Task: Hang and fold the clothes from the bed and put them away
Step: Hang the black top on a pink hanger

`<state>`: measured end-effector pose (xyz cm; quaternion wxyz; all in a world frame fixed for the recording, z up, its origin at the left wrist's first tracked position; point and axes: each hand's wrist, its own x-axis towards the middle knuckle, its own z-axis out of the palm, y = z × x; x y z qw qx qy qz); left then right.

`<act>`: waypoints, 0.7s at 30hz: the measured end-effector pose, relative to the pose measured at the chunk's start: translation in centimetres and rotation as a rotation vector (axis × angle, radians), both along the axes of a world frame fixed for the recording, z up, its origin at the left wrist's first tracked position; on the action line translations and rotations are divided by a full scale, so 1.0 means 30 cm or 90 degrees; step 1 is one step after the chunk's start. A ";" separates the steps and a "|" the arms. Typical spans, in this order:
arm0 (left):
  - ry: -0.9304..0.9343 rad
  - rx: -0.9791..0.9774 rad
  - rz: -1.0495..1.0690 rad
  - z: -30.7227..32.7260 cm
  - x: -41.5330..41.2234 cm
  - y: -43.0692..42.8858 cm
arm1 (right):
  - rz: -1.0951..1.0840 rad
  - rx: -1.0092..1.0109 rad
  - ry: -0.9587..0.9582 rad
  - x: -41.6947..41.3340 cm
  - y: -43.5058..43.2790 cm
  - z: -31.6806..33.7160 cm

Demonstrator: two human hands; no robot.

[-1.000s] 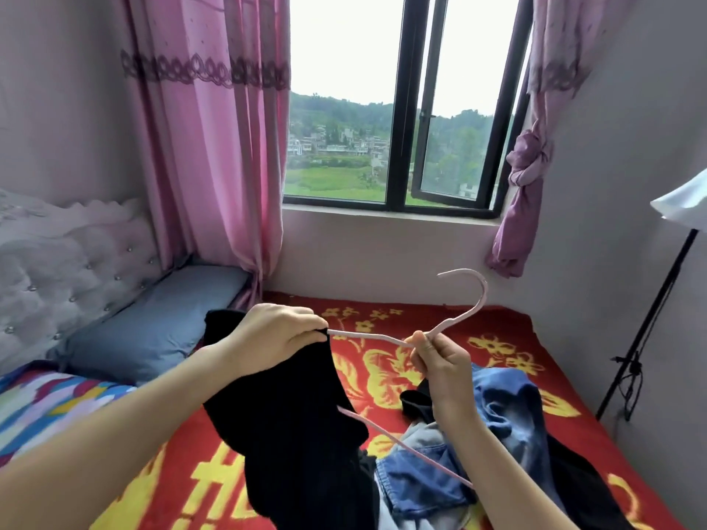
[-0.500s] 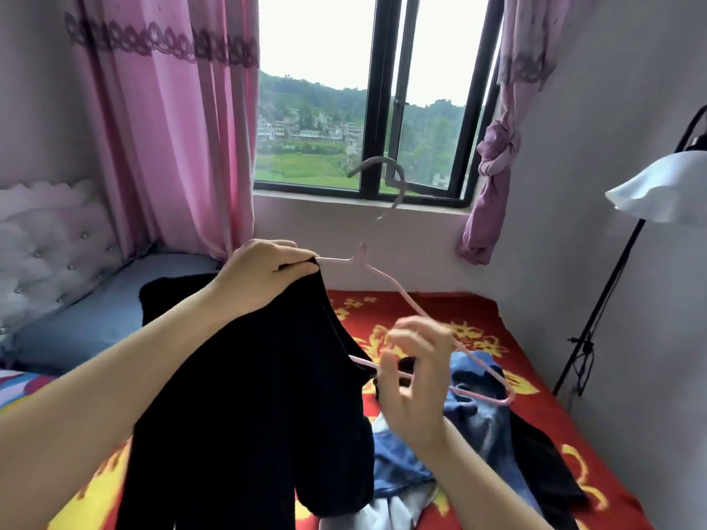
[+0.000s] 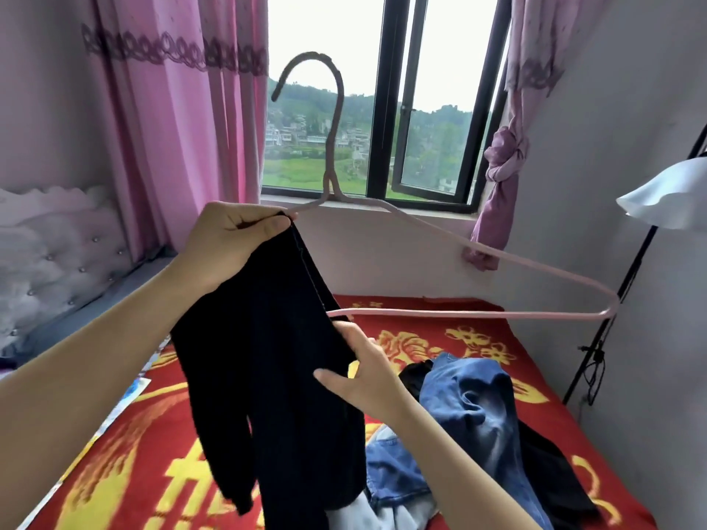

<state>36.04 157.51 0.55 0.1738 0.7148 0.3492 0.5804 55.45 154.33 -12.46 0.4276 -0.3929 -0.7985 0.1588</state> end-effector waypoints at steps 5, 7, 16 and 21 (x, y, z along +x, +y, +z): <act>-0.032 0.042 0.070 -0.039 -0.191 0.022 | -0.103 0.323 -0.173 0.161 -0.045 0.060; 0.013 0.087 0.143 -0.081 -0.245 0.032 | -0.067 0.374 -0.149 0.221 -0.082 0.095; 0.080 0.166 0.254 -0.217 -0.228 0.077 | -0.117 0.380 0.440 0.110 -0.190 0.078; -0.013 0.056 0.198 -0.264 -0.160 0.112 | -0.273 0.307 0.746 0.048 -0.138 0.182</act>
